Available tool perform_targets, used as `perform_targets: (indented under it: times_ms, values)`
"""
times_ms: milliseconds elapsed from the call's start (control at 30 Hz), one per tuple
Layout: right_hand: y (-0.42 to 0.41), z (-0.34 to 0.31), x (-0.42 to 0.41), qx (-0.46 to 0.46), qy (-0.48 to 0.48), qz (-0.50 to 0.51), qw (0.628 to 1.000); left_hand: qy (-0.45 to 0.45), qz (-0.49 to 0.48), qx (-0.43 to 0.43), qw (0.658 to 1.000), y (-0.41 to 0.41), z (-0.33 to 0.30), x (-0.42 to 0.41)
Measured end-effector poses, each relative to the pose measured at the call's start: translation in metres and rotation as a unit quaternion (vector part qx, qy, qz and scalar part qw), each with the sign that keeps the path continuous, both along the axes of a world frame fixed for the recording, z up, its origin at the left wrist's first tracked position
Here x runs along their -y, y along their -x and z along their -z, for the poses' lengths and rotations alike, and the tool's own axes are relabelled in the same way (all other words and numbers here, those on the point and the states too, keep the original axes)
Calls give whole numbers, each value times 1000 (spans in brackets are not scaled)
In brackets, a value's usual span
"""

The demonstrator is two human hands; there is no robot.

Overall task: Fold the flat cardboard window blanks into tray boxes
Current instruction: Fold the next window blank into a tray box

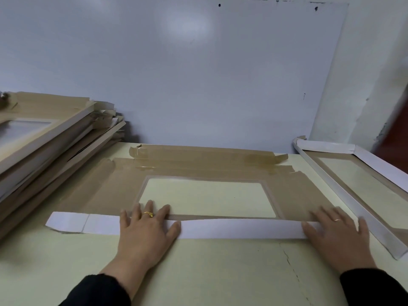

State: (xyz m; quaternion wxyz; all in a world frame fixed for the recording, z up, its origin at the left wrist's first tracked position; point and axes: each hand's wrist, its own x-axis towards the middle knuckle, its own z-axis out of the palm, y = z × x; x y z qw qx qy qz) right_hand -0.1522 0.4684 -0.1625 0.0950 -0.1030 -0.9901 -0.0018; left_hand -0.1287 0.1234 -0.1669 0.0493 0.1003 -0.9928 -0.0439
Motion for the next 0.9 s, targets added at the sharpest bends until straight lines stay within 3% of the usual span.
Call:
perform_targets:
  times_ms: [67,167,333,667,900]
  values:
    - [-3,-1,14,-41,-11,-67,997,2,1,6,1000,1,1,-3]
    - [-11,-4,56,-113,60,-230,965,-7,6,2,1000,2,1,-6]
    - [-18,1,112,-34,46,-359,932,-19,18,7,1000,0,2,-7]
    - [9,15,45,91,74,-213,970,-29,-26,33,999,3,2,29]
    - [5,13,-9,104,56,-106,987,-48,-112,33,992,2,2,77]
